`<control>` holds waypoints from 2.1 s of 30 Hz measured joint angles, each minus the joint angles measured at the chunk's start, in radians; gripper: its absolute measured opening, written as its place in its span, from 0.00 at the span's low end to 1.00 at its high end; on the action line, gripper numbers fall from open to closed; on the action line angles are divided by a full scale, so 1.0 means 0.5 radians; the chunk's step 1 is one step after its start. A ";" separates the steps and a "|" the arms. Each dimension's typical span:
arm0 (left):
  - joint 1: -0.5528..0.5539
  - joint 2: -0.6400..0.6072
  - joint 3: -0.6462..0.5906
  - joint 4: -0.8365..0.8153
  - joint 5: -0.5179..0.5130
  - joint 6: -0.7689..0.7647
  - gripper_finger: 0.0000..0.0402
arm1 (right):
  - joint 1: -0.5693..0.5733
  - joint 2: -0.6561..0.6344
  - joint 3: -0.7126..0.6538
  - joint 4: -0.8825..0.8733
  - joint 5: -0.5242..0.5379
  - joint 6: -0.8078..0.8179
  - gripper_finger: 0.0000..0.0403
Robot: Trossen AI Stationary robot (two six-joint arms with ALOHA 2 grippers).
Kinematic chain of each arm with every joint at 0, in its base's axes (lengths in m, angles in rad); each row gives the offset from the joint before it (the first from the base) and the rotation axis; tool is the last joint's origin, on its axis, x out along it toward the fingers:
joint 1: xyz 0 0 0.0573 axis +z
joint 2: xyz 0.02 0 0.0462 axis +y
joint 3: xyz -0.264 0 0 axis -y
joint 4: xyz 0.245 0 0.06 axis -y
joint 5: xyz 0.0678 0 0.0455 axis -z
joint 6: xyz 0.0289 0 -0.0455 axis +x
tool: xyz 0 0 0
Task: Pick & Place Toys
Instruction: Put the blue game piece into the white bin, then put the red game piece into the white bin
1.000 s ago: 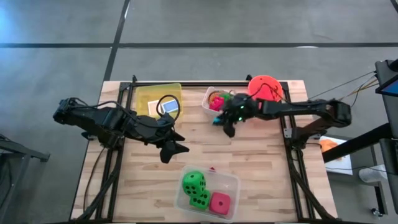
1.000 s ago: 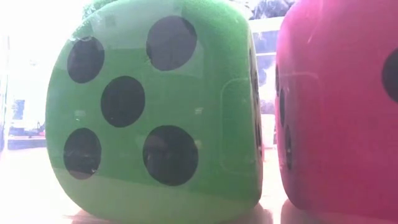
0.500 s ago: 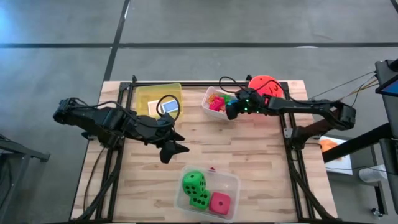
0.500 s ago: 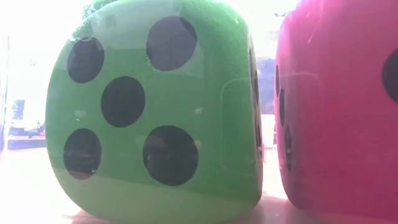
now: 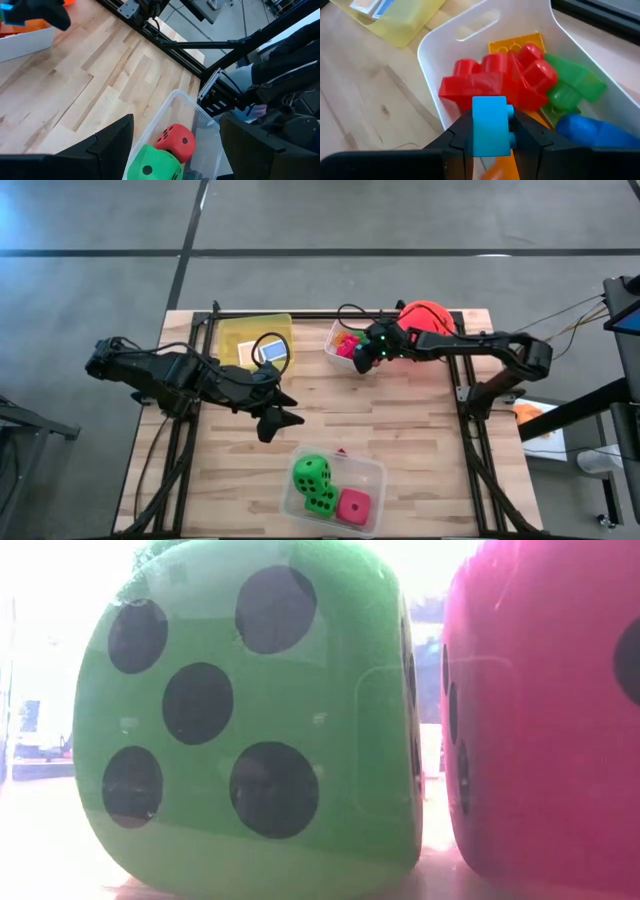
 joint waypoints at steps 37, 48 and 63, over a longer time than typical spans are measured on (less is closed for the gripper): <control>0.000 0.000 0.001 -0.002 -0.001 0.046 0.70 | -0.004 0.251 0.149 -0.065 -0.042 -0.204 0.28; 0.000 0.000 0.001 -0.002 -0.011 0.090 0.70 | -0.004 0.201 0.149 -0.081 -0.088 -0.324 0.58; 0.001 0.000 0.001 -0.001 -0.016 0.160 0.70 | 0.054 -0.069 0.147 -0.395 -0.145 -0.388 0.62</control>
